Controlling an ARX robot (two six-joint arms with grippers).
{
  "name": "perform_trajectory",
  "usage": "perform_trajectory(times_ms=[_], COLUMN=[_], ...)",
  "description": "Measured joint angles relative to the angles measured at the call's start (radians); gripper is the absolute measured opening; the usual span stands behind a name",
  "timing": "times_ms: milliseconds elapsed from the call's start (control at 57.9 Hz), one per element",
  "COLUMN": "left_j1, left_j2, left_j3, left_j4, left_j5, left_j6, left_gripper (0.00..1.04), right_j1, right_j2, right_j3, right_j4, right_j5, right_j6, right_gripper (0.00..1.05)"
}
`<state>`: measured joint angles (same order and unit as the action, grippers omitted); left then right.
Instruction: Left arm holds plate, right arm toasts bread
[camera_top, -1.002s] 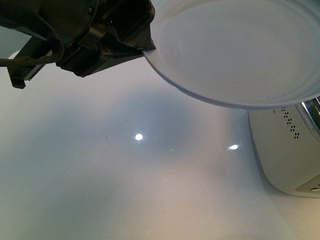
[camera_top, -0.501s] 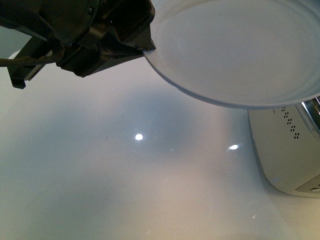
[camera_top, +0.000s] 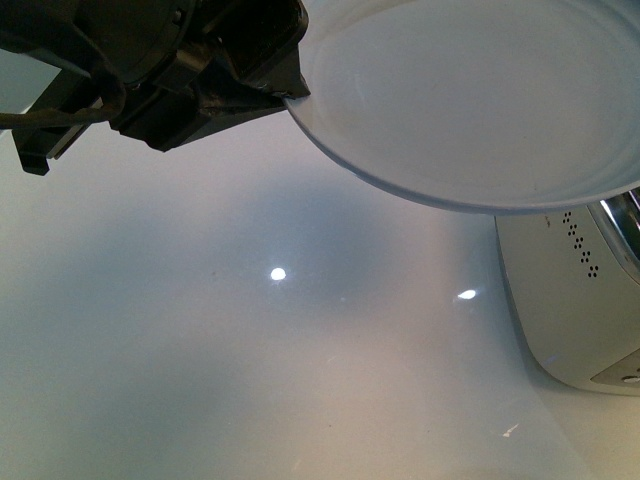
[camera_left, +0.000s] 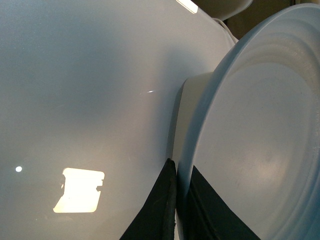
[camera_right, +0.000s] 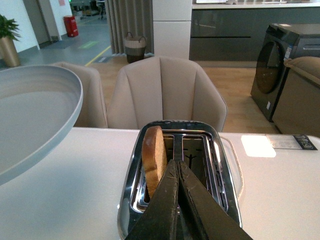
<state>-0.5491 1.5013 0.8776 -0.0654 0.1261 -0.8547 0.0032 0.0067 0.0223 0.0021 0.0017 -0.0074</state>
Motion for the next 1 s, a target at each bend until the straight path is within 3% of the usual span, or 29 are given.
perform_trajectory(times_ms=[414,587,1002], left_j1=[0.0,0.0,0.0], left_j2=[0.0,0.0,0.0], left_j3=[0.001,0.001,0.001], left_j4=[0.0,0.0,0.0], left_j5=[0.0,0.001,0.001], left_j6=[0.0,0.0,0.0], left_gripper=[0.03,0.03,0.03], right_j1=[0.0,0.0,0.0], right_j2=[0.0,0.0,0.0], right_j3=[0.0,0.0,0.0], right_j4=[0.0,0.0,0.0], right_j5=[0.0,0.0,0.0], right_j6=[0.0,0.0,0.002], right_gripper=[0.63,0.95,0.96])
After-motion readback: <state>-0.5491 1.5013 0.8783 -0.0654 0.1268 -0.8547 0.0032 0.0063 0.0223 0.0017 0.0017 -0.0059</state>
